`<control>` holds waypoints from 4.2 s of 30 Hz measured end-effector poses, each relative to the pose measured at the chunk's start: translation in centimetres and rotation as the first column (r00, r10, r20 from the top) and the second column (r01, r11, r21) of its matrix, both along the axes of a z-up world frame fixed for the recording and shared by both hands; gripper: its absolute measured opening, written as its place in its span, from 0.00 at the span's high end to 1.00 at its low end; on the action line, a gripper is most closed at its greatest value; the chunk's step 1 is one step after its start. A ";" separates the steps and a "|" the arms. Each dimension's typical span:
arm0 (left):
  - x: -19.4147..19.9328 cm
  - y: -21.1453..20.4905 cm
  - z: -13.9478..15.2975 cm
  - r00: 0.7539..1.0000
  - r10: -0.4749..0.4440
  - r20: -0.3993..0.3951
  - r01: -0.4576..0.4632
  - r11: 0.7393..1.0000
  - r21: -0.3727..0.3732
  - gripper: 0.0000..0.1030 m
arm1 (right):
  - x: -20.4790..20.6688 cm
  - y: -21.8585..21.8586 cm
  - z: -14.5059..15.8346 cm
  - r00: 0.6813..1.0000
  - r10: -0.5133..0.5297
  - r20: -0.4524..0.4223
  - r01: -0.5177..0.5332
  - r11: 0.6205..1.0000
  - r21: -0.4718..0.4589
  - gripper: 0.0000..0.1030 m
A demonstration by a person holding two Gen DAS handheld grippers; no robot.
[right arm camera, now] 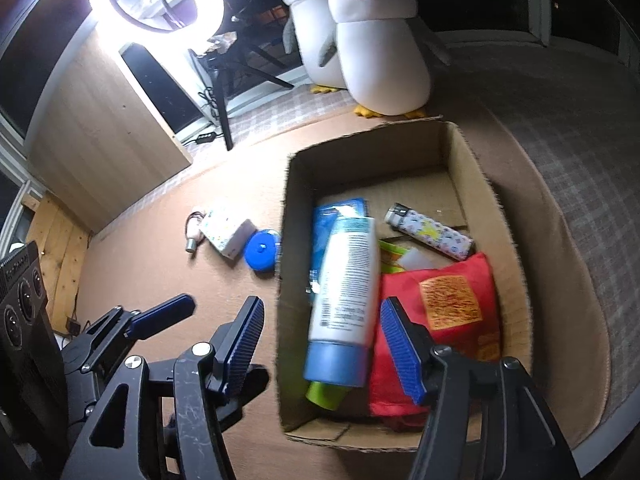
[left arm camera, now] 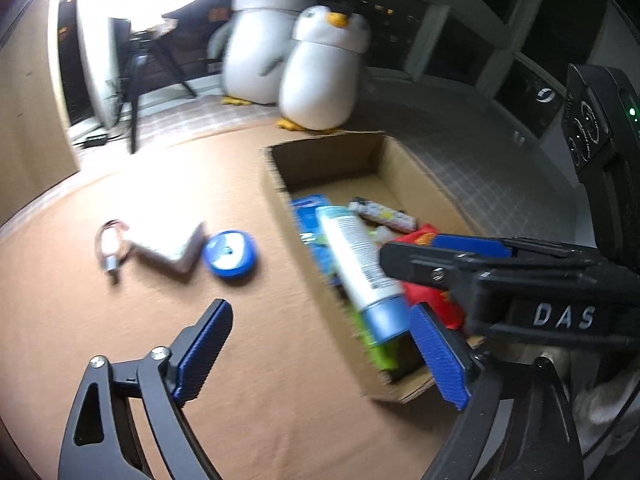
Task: Organize objects
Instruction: 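Open both tools to drop the sunscreen bottle into the box, then move the right tool to the white Vinda tissue packet and grasp it, then close the left tool on the tissue packet while the right tool holds it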
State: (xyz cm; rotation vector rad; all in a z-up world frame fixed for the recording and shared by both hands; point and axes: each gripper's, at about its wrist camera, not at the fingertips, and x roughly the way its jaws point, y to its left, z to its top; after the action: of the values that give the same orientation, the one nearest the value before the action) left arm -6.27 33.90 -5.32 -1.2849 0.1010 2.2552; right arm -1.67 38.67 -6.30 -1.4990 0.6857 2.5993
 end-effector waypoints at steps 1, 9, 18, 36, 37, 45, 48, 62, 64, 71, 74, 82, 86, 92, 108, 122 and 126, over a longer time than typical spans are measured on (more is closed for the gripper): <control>0.0 -0.8 0.1 1.000 0.016 -0.001 -0.016 1.000 -0.008 0.08 | -0.2 -0.4 0.0 1.000 0.004 -0.005 -0.004 1.000 -0.001 0.42; 0.0 -6.7 0.1 0.992 0.126 0.002 -0.126 0.991 -0.045 0.07 | -1.9 -3.9 0.7 0.997 0.073 -0.037 -0.071 0.996 0.053 0.37; 0.1 -12.7 -0.4 0.978 0.210 -0.003 -0.210 0.975 -0.072 0.07 | -4.4 -7.4 0.8 0.987 0.150 -0.064 -0.146 0.988 0.059 0.36; 2.1 -25.9 -3.2 0.910 0.408 0.066 -0.400 0.910 -0.112 0.07 | -14.1 -9.2 -1.9 0.983 0.181 0.014 -0.180 0.983 -0.024 0.36; 2.3 -26.5 -3.2 0.906 0.417 0.066 -0.409 0.906 -0.110 0.07 | -14.7 -9.3 -2.1 0.983 0.181 0.017 -0.180 0.983 -0.031 0.36; 2.8 -29.4 -3.0 0.886 0.458 0.069 -0.450 0.887 -0.106 0.07 | -18.3 -9.8 -4.5 0.978 0.198 0.059 -0.194 0.979 -0.056 0.41; 2.8 -29.7 -3.0 0.883 0.463 0.072 -0.455 0.884 -0.105 0.07 | -19.3 -9.8 -5.5 0.979 0.189 0.076 -0.184 0.981 -0.070 0.46; 2.8 -30.8 -3.0 0.874 0.479 0.078 -0.472 0.876 -0.101 0.07 | -21.3 -10.0 -8.7 0.973 0.187 0.136 -0.170 0.977 -0.125 0.67; 2.7 -30.7 -2.9 0.873 0.480 0.081 -0.473 0.876 -0.095 0.07 | -21.0 -10.3 -8.7 0.971 0.196 0.138 -0.179 0.976 -0.126 0.68; 2.5 -29.9 -2.8 0.882 0.464 0.085 -0.458 0.885 -0.081 0.07 | -18.8 -11.6 -8.8 0.959 0.243 0.143 -0.224 0.965 -0.138 0.69; 2.3 -29.4 -2.9 0.886 0.455 0.088 -0.450 0.890 -0.074 0.07 | -17.4 -12.4 -9.0 0.953 0.264 0.147 -0.241 0.958 -0.158 0.69; 1.9 -28.0 -3.2 0.899 0.427 0.098 -0.424 0.904 -0.056 0.07 | -14.1 -14.8 -9.0 0.928 0.344 0.142 -0.320 0.933 -0.166 0.70; 1.9 -27.1 -3.6 0.907 0.407 0.110 -0.404 0.914 -0.046 0.07 | -12.4 -16.4 -8.9 0.903 0.405 0.147 -0.379 0.909 -0.172 0.71; 1.9 -25.7 -4.9 0.924 0.349 0.153 -0.350 0.936 -0.022 0.07 | -10.2 -18.3 -8.9 0.865 0.479 0.148 -0.449 0.872 -0.197 0.71; -0.2 -20.8 -7.6 0.954 0.195 0.228 -0.206 0.978 0.023 0.11 | -9.0 -16.1 -8.5 0.897 0.419 0.141 -0.362 0.879 -0.310 0.55; -0.7 -19.4 -8.3 0.954 0.158 0.255 -0.169 0.985 0.020 0.32 | -9.2 -17.3 -8.6 0.888 0.430 0.165 -0.373 0.881 -0.292 0.59; -0.6 -18.9 -8.4 0.956 0.137 0.261 -0.149 0.989 0.025 0.39 | -9.2 -18.0 -8.7 0.880 0.445 0.165 -0.388 0.874 -0.291 0.63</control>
State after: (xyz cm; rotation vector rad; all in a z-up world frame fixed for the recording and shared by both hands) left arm -6.92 14.98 -13.70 -1.5947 -0.1413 2.1699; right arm -10.85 20.69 -15.03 -2.2100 0.7567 2.6332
